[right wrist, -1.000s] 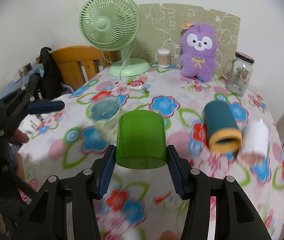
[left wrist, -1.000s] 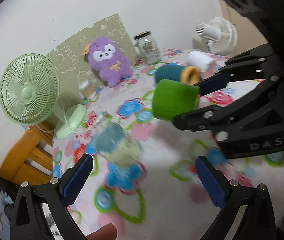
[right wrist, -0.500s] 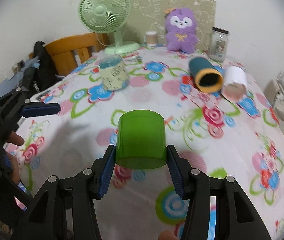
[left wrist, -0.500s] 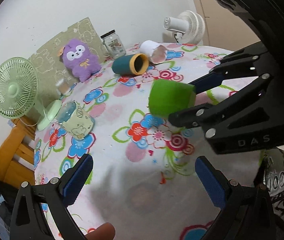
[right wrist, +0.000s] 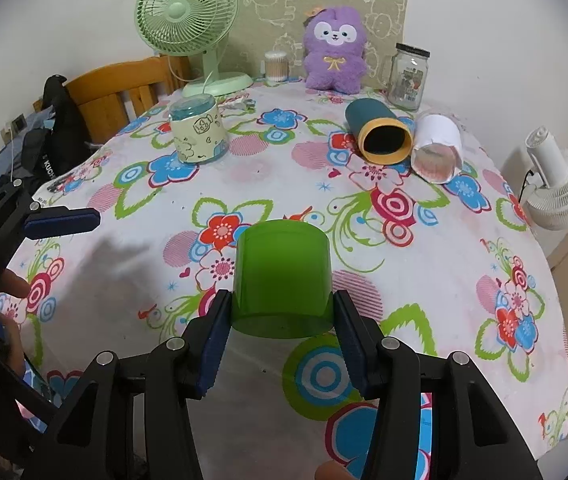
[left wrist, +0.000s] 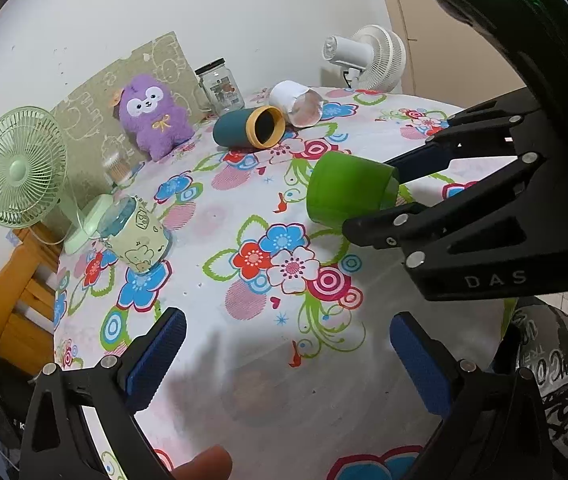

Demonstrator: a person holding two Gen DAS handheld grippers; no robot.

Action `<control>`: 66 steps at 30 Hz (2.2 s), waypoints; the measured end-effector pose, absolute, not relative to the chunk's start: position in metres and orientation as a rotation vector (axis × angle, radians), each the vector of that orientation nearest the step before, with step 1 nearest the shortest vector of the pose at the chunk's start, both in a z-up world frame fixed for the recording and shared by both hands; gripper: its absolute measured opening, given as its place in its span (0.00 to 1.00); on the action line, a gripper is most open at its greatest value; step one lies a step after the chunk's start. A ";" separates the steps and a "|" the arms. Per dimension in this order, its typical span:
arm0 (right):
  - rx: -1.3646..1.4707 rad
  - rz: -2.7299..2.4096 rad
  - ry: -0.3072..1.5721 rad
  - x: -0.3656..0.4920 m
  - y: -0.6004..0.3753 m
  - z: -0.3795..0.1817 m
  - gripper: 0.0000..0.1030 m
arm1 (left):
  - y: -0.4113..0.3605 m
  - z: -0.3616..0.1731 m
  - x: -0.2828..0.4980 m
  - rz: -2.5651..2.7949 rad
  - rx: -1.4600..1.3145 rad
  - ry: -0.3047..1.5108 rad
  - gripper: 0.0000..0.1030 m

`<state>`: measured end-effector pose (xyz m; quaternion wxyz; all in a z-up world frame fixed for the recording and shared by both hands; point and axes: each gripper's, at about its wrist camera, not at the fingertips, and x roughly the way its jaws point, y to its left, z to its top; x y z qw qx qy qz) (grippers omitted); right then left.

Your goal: Flip cup upside down

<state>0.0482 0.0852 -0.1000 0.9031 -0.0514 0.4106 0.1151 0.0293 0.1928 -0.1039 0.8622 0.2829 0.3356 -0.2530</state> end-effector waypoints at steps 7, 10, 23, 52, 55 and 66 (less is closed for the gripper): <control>-0.118 0.237 0.876 0.045 0.087 -0.112 0.52 | 0.195 -0.109 0.030 -0.525 0.574 0.721 1.00; -0.117 0.234 0.887 0.045 0.087 -0.119 0.52 | 0.193 -0.112 0.027 -0.506 0.580 0.718 1.00; -0.160 0.200 0.815 0.036 0.090 -0.104 0.93 | 0.195 -0.115 0.012 -0.497 0.435 0.737 1.00; 0.147 0.041 0.744 0.019 -0.073 -0.079 0.94 | 0.145 -0.093 0.040 -0.340 0.000 0.725 1.00; 0.157 0.031 0.751 0.018 -0.083 -0.084 0.94 | 0.134 -0.099 0.046 -0.311 0.010 0.731 1.00; 0.197 0.046 0.776 0.025 -0.095 -0.100 0.94 | 0.117 -0.121 0.060 -0.245 0.030 0.788 0.86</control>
